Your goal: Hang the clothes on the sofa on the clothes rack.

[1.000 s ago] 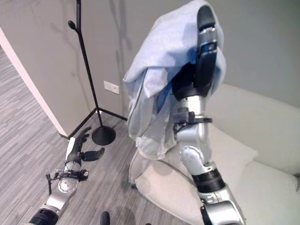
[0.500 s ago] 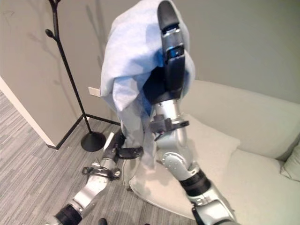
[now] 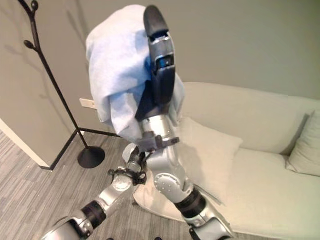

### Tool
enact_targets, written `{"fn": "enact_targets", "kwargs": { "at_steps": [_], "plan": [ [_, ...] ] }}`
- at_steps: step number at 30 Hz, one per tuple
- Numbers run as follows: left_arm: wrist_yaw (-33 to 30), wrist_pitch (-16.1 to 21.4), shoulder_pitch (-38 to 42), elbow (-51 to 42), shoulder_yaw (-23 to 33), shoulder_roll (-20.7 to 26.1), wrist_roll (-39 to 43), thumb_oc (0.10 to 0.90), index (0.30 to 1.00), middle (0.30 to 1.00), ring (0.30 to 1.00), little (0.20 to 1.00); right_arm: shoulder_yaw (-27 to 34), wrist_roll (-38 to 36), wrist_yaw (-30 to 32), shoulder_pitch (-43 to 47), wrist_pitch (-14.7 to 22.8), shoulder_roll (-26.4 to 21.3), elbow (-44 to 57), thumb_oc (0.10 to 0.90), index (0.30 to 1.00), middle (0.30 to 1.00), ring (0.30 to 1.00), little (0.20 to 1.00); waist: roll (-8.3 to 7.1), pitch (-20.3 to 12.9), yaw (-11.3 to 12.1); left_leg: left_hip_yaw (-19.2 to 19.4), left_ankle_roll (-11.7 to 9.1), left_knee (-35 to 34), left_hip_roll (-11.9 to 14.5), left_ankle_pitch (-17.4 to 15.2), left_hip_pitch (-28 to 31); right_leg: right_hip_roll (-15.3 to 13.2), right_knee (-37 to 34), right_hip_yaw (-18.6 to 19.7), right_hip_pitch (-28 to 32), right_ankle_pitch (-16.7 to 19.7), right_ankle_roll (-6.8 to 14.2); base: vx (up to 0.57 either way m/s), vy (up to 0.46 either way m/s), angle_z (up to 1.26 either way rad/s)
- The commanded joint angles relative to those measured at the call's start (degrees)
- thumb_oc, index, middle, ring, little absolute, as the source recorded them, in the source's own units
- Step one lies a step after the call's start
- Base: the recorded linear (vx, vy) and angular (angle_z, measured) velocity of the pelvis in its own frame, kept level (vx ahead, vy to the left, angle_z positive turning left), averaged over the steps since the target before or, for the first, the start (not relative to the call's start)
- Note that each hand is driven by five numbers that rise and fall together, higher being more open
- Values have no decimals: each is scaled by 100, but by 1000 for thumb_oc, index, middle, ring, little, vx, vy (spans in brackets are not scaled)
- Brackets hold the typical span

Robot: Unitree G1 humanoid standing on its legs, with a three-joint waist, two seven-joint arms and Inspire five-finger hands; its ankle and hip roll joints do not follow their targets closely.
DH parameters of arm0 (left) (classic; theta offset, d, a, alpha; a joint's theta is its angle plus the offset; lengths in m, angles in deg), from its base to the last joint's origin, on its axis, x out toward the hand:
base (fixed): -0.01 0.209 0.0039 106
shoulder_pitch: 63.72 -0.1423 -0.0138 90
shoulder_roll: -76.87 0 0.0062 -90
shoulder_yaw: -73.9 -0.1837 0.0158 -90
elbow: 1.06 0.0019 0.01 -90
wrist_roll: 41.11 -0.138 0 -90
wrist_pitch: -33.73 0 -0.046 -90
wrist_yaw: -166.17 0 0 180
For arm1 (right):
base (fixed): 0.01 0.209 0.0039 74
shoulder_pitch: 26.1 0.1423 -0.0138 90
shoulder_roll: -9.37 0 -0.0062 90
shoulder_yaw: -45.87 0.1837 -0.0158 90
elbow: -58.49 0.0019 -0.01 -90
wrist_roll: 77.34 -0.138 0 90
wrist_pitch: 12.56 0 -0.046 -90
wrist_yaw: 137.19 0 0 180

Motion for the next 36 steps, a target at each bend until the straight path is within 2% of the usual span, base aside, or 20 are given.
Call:
{"fn": "enact_targets", "kwargs": {
  "at_steps": [1,5,10,13,14,15,18,19,20,21,25,26,28,29,30,31,32,34,36],
  "plan": [
    [-411,461,1063,982,45,-629,-737,400,300,300,300,300,249,211,-420,442,460,139,556,400,300,300,300,300,-169,-580,86,83,-253,21,348,-581,149,-118,40,127,164,-461,150,-11,-12,-17],
    [-644,428,1102,1081,303,-499,-759,400,300,300,300,300,314,202,-466,204,468,-80,680,400,300,300,300,300,-129,-595,44,140,-259,21,367,-586,170,-109,40,165,137,-450,158,-17,-19,-8],
    [-1190,594,605,27,866,4,-795,400,300,300,300,300,728,71,-519,-523,594,-399,776,400,300,300,300,300,-153,-628,168,89,-291,21,390,-542,148,-72,40,80,158,-493,146,-27,-37,0],
    [-1593,643,387,-501,1380,320,-1033,400,300,300,300,300,761,-199,-845,-828,567,-668,856,400,300,300,300,300,-215,-637,257,39,-337,21,429,-498,140,-26,40,39,189,-527,129,-20,-50,5],
    [-1594,642,386,-503,1381,321,-1033,400,300,300,300,300,761,-201,-847,-828,567,-667,855,400,300,300,300,300,-213,-651,251,33,-337,21,429,-492,122,-25,40,35,173,-524,127,-23,-70,5],
    [-1979,605,267,-979,1871,618,-1365,400,300,300,300,300,647,-471,-1212,-913,466,-991,877,400,300,300,300,300,-269,-644,339,3,-380,21,466,-444,108,16,40,10,188,-550,115,-23,-67,1],
    [-2343,549,117,-1496,2372,957,-1842,400,300,300,300,300,565,-592,-1504,-941,349,-1316,929,400,300,300,300,300,-310,-644,404,-53,-411,21,500,-387,38,48,40,-27,161,-572,107,-20,-53,5],
    [-2646,482,-74,-2039,2953,1323,-2365,400,300,300,300,300,459,-717,-1855,-932,175,-1606,894,400,300,300,300,300,-371,-625,502,-106,-445,21,532,-362,-3,88,40,-16,140,-594,103,-21,-52,17],
    [-2646,478,-77,-2045,2956,1323,-2367,400,300,300,300,300,457,-719,-1859,-929,177,-1605,891,400,300,300,300,300,-369,-636,495,-111,-444,21,532,-354,-20,89,40,-20,126,-589,101,-4,-35,9],
    [-2784,394,-204,-2327,3275,1551,-2736,400,300,300,300,300,446,-771,-2068,-891,104,-1771,870,400,300,300,300,300,-404,-627,552,-140,-450,21,536,-369,-16,102,40,-16,129,-597,99,17,-2,9],
    [-3055,403,-656,-2800,4076,2070,-3384,400,300,300,300,300,288,-869,-2512,-737,-118,-2203,605,400,300,300,300,300,-505,-580,740,-194,-435,21,571,-465,174,119,40,70,230,-642,117,52,53,3],
    [-3025,363,-674,-2961,4282,2425,-3579,400,300,300,300,300,91,-761,-2657,-628,-269,-2523,536,400,300,300,300,300,-648,-541,826,-173,-485,21,700,-446,217,161,40,113,272,-665,130,54,53,6],
    [-3104,350,-356,-3028,4273,2705,-3705,400,300,300,300,300,-56,-568,-2723,-501,-378,-2992,471,400,300,300,300,300,-817,-350,894,-214,-593,21,969,-269,29,108,40,26,297,-673,174,-22,106,-1],
    [-3098,368,-242,-3020,4258,2729,-3709,400,300,300,300,300,-47,-486,-2741,-500,-339,-3218,553,400,300,300,300,300,-830,-307,879,-212,-573,21,1039,-193,-87,53,40,-60,277,-678,182,1,234,1],
    [-3149,383,-220,-3041,4336,2771,-3787,400,300,300,300,300,20,-424,-2783,-632,-380,-3362,645,400,300,300,300,300,-765,-325,840,-197,-546,21,1050,-310,-41,27,40,-146,293,-700,221,22,178,21],
    [-3150,382,-218,-3042,4333,2769,-3788,400,300,300,300,300,27,-423,-2781,-639,-382,-3366,651,400,300,300,300,300,-766,-331,838,-203,-542,21,1047,-300,-57,24,40,-150,281,-694,220,113,265,44],
    [-3195,366,-238,-3109,4420,2780,-3848,400,300,300,300,300,160,-330,-2819,-856,-425,-3449,746,400,300,300,300,300,-700,-357,824,-236,-520,21,1008,-415,-66,-44,40,-235,334,-724,294,189,430,62],
    [-3142,419,-133,-3339,4480,2848,-3990,400,300,300,300,300,718,-264,-2971,-1583,-421,-3489,784,400,300,300,300,300,-634,-407,800,-366,-459,21,694,-559,-156,-366,40,-443,410,-635,421,252,582,43],
    [-3148,402,-29,-3521,4465,2982,-4280,400,300,300,300,300,1184,-356,-3071,-1987,-394,-3209,753,400,300,300,300,300,-654,-392,801,-400,-368,21,464,-653,-200,-573,69,-512,389,-517,513,139,411,43]
  ]
}}
